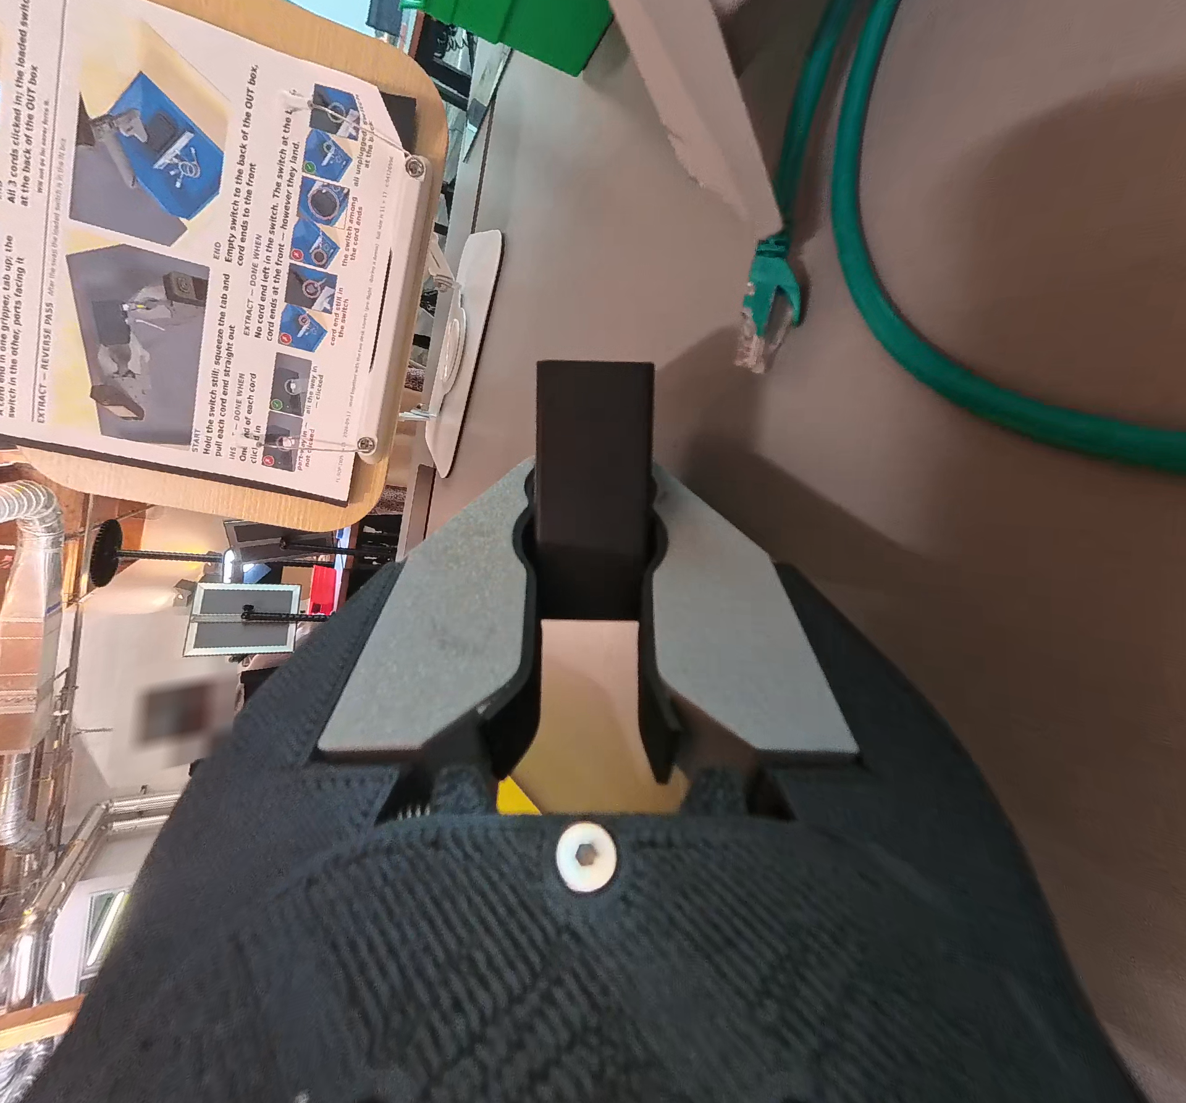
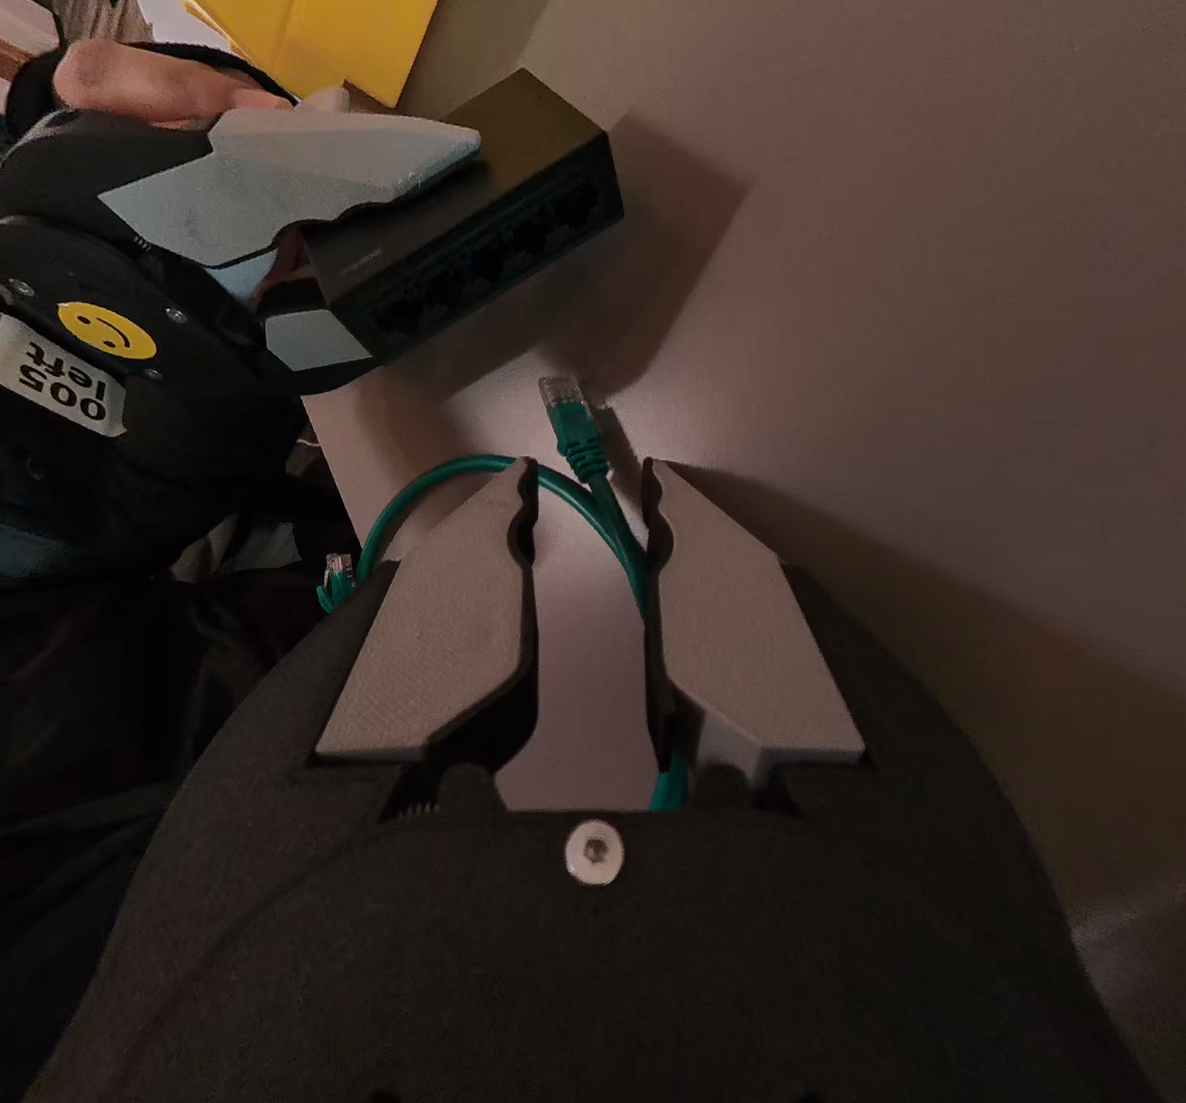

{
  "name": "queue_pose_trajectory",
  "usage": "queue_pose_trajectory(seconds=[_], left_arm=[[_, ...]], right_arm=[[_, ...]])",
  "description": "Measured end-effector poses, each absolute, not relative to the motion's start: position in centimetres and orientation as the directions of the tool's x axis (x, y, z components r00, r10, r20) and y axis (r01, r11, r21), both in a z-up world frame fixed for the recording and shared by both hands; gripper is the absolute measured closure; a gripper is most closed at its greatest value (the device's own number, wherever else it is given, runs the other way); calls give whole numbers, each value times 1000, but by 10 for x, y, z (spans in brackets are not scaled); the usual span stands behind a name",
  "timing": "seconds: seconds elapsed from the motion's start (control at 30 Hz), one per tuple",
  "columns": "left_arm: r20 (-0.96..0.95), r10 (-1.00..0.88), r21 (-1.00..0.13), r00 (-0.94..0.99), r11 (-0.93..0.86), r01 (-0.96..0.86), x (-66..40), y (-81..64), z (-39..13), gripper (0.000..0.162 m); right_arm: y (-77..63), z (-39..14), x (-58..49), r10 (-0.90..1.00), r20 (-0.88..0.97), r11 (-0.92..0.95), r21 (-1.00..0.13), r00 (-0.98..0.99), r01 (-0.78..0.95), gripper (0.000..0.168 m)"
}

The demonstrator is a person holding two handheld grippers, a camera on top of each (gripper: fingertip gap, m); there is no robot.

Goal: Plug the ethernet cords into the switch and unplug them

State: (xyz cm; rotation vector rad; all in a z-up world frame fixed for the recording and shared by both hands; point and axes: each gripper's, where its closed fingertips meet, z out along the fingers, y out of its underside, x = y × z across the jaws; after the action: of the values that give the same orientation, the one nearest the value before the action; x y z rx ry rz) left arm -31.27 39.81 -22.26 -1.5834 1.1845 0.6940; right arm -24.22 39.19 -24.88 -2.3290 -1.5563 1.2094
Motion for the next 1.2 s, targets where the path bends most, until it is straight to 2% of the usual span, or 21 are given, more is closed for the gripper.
queue_pose_trajectory(seconds=[0.2, 0.23, 0.3, 0.37, 0.53, 0.63, 0.67, 0.8, 0.9, 1.0, 1.07, 1.2], left_arm=[[-866, -354, -370, 352, -20, -929, -313, 397, -223, 136], [-866, -354, -371, 354, -20, -928, -313, 397, -222, 136], [-863, -354, -377, 360, -22, -926, -313, 397, -222, 136], [-862, -355, -379, 362, -22, -925, -313, 397, -222, 136], [-867, -356, -366, 349, -22, -930, -312, 398, -224, 136], [-866, -356, -367, 351, -24, -930, -312, 398, -224, 136], [-865, -356, -369, 353, -25, -929, -312, 398, -224, 136], [-863, -350, -379, 364, -30, -925, -315, 398, -222, 136], [-858, -320, -404, 402, -64, -913, -322, 402, -217, 136], [-854, -266, -435, 447, -104, -894, -333, 405, -208, 135], [-854, -217, -454, 473, -132, -881, -343, 407, -200, 136], [-832, -185, -495, 523, -179, -850, -356, 408, -196, 136]], right_arm=[[382, -252, -249, 774, -617, -495, -452, 140, 742, 153], [381, -251, -248, 777, -615, -489, -454, 136, 744, 150], [377, -245, -246, 788, -606, -463, -464, 110, 755, 128], [377, -241, -241, 830, -550, -406, -484, 91, 775, 126], [378, -250, -233, 911, -404, -288, -477, 83, 830, 137], [375, -257, -237, 925, -375, -250, -480, 60, 841, 161], [376, -257, -238, 933, -355, -233, -491, 51, 839, 162], [399, -239, -242, 988, -155, -115, -590, 28, 799, 164], [444, -195, -243, 977, 183, 45, -665, 105, 746, 166], [486, -137, -243, 820, 540, 257, -645, 191, 720, 166], [487, -122, -249, 788, 596, 330, -620, 154, 712, 166], [457, -168, -252, 884, 464, 334, -551, -53, 765, 165]])
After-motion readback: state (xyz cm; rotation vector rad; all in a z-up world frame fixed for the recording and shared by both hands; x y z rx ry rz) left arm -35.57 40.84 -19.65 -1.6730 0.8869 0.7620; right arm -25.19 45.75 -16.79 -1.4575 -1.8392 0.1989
